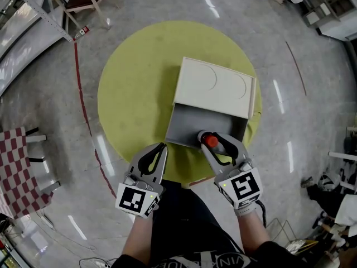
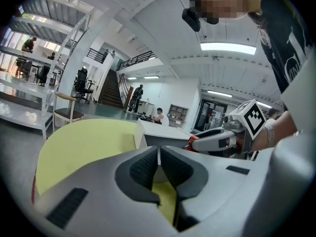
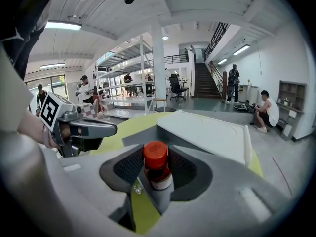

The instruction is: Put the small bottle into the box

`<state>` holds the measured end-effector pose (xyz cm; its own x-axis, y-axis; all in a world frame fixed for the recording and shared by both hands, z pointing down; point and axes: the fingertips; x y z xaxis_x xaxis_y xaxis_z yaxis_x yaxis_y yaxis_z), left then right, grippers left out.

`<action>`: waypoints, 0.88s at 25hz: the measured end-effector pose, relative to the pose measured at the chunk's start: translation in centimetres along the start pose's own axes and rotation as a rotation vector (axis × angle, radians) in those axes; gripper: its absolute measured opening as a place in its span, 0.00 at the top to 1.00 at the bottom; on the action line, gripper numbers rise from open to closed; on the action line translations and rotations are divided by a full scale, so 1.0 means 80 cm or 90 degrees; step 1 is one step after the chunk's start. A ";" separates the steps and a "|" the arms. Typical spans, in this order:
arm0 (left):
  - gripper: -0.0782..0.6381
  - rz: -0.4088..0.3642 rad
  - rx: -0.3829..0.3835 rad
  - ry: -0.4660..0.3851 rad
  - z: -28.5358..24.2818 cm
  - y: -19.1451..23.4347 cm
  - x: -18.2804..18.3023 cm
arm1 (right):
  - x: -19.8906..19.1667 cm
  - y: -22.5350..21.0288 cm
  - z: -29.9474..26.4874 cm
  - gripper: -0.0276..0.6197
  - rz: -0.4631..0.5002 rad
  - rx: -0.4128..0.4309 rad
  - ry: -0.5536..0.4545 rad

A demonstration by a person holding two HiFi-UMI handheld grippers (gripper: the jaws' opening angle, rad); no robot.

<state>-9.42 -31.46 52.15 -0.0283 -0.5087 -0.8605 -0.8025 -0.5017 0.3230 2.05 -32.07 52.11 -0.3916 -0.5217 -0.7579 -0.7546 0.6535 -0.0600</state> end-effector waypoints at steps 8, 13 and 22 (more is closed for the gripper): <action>0.86 0.003 0.000 -0.007 0.005 -0.007 -0.002 | 0.006 -0.004 0.009 0.73 -0.039 0.007 -0.040; 0.86 0.001 0.003 -0.009 0.013 -0.011 -0.001 | 0.017 -0.003 0.021 0.71 -0.053 0.007 -0.079; 0.86 -0.006 0.016 -0.027 0.035 -0.019 0.006 | 0.023 0.004 0.046 0.71 -0.076 0.000 -0.121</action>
<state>-9.88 -29.02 50.13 -0.0455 -0.4737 -0.8795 -0.8174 -0.4885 0.3054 3.04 -30.81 48.27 -0.1933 -0.4825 -0.8543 -0.7898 0.5931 -0.1563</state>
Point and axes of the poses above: the fingertips, and each gripper's own axes: z backward along the fingers, y to its left, x out of its top, and after that the axes turned 8 degrees about y, right-handed
